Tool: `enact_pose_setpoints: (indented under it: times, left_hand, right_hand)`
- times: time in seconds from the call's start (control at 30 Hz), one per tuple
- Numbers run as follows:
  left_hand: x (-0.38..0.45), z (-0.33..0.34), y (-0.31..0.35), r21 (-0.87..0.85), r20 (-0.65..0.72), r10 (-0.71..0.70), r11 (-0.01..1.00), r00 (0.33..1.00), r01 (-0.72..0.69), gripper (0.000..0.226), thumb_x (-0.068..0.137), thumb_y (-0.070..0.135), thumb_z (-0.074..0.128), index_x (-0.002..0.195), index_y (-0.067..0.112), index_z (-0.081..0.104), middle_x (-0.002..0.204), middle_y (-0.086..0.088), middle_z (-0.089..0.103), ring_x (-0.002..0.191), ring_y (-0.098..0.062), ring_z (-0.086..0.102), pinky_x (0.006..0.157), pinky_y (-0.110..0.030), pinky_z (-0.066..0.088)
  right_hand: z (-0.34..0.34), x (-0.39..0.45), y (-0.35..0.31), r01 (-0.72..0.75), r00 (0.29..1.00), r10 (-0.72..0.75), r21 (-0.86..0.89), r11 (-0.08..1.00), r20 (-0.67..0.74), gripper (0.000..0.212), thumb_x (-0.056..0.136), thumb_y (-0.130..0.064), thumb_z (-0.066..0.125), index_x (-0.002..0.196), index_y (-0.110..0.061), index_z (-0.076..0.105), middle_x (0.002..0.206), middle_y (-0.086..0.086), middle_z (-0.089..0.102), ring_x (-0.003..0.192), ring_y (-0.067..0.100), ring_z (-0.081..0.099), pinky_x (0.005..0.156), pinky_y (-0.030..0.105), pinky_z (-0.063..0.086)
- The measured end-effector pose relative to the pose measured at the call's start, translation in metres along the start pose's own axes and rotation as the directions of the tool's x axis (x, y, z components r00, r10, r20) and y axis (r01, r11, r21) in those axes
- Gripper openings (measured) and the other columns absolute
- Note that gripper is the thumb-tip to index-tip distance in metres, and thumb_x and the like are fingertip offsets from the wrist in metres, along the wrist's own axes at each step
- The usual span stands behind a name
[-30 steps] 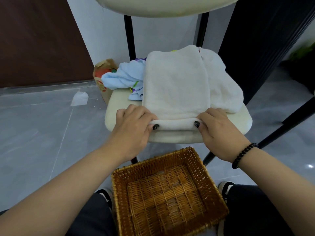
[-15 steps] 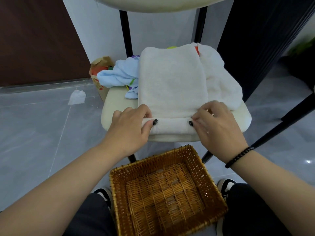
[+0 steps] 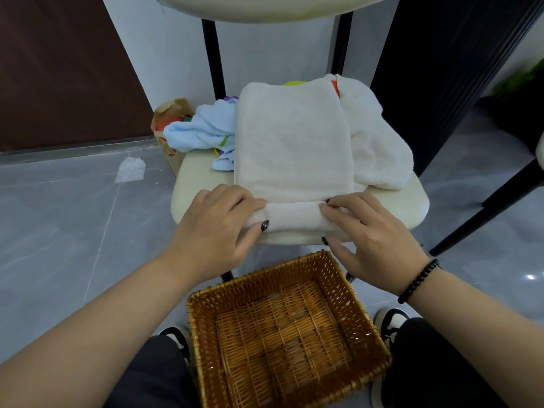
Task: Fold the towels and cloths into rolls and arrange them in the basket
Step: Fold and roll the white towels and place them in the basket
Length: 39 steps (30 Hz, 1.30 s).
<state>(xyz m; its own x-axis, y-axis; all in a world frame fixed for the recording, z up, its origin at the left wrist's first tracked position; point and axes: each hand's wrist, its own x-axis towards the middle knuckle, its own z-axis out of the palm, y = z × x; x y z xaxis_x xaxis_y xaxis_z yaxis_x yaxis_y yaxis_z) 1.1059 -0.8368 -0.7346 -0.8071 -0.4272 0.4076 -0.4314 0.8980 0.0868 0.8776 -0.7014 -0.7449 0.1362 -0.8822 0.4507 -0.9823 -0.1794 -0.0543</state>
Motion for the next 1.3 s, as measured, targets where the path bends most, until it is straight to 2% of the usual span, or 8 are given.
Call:
enact_pose_setpoints:
  times: [0.17,0.37,0.7,0.8,0.87,0.97,1.13,1.3]
  left_hand:
    - [-0.005,0.007,-0.006,0.085,0.042,0.044,0.995,0.998,-0.048,0.056,0.077,0.033,0.073,0.125,0.009,0.061,0.114,-0.013,0.056,0.101,-0.029,0.050,0.077,-0.038,0.034]
    - [-0.001,0.002,-0.005,-0.006,-0.073,0.021,1.000,0.997,-0.021,0.044,0.084,0.027,0.050,0.122,0.008,0.059,0.100,-0.006,0.061,0.091,-0.021,0.049,0.074,-0.034,0.033]
    - [0.008,0.004,-0.002,-0.482,0.068,-0.274,0.833,0.959,0.272,0.016,0.091,0.035,0.048,0.100,0.026,0.057,0.096,0.007,0.059,0.085,-0.008,0.050,0.072,-0.013,0.037]
    - [0.015,0.005,0.004,-0.434,0.074,-0.309,0.846,0.948,0.309,0.015,0.088,0.037,0.047,0.098,0.028,0.055,0.098,0.008,0.053,0.086,-0.006,0.048,0.073,-0.024,0.038]
    - [0.017,0.004,0.009,-0.366,0.077,-0.309,0.876,0.948,0.315,0.021,0.086,0.036,0.047,0.103,0.027,0.055,0.103,0.008,0.049,0.089,-0.009,0.048,0.074,-0.030,0.041]
    - [0.019,0.003,0.012,-0.303,0.060,-0.291,0.906,0.955,0.296,0.021,0.089,0.031,0.046,0.106,0.025,0.055,0.104,0.005,0.050,0.089,-0.013,0.049,0.075,-0.035,0.043]
    - [0.021,0.003,0.010,-0.337,0.065,-0.332,0.880,0.941,0.334,0.013,0.094,0.018,0.052,0.105,0.024,0.055,0.106,0.004,0.054,0.093,-0.014,0.050,0.078,-0.036,0.041]
    - [0.017,0.002,0.013,-0.177,0.003,-0.151,0.973,0.989,0.149,0.026,0.089,0.018,0.043,0.107,0.013,0.061,0.101,-0.005,0.057,0.088,-0.024,0.052,0.072,-0.043,0.043]
  right_hand:
    - [-0.009,0.009,0.007,0.015,1.000,-0.016,0.043,0.999,0.012,0.030,0.086,-0.022,0.058,0.107,-0.002,0.066,0.102,0.011,0.063,0.087,0.031,0.059,0.074,0.038,0.055]
    - [-0.016,0.011,0.007,0.002,1.000,-0.002,0.068,0.998,0.001,0.021,0.076,-0.010,0.070,0.096,-0.006,0.068,0.092,0.007,0.066,0.077,0.029,0.064,0.057,0.038,0.056]
    - [-0.020,0.016,0.020,-0.277,0.960,0.232,0.406,0.871,0.157,0.018,0.085,-0.020,0.069,0.103,-0.017,0.070,0.097,-0.006,0.065,0.093,0.012,0.055,0.084,0.026,0.044]
    - [-0.014,0.019,0.018,-0.358,0.934,0.323,0.421,0.834,0.155,0.014,0.092,-0.018,0.058,0.095,-0.016,0.071,0.088,-0.008,0.063,0.084,0.006,0.049,0.077,0.016,0.038]
    - [-0.007,0.019,0.018,-0.373,0.927,0.359,0.357,0.856,0.108,0.017,0.094,-0.015,0.055,0.090,-0.012,0.071,0.083,-0.001,0.064,0.081,0.012,0.048,0.078,0.025,0.042]
    - [-0.005,0.019,0.016,-0.255,0.964,0.267,0.285,0.924,-0.004,0.019,0.094,-0.020,0.053,0.091,-0.010,0.069,0.085,0.001,0.061,0.080,0.017,0.050,0.074,0.040,0.047]
    - [-0.007,0.011,0.010,-0.020,0.999,0.022,0.058,0.998,-0.036,0.038,0.089,-0.041,0.056,0.101,-0.007,0.067,0.096,0.009,0.060,0.085,0.027,0.055,0.074,0.039,0.046]
    - [-0.007,0.014,0.009,-0.070,0.996,0.062,0.131,0.989,0.066,0.036,0.087,-0.034,0.049,0.103,-0.007,0.067,0.096,0.008,0.062,0.086,0.028,0.055,0.075,0.041,0.049]
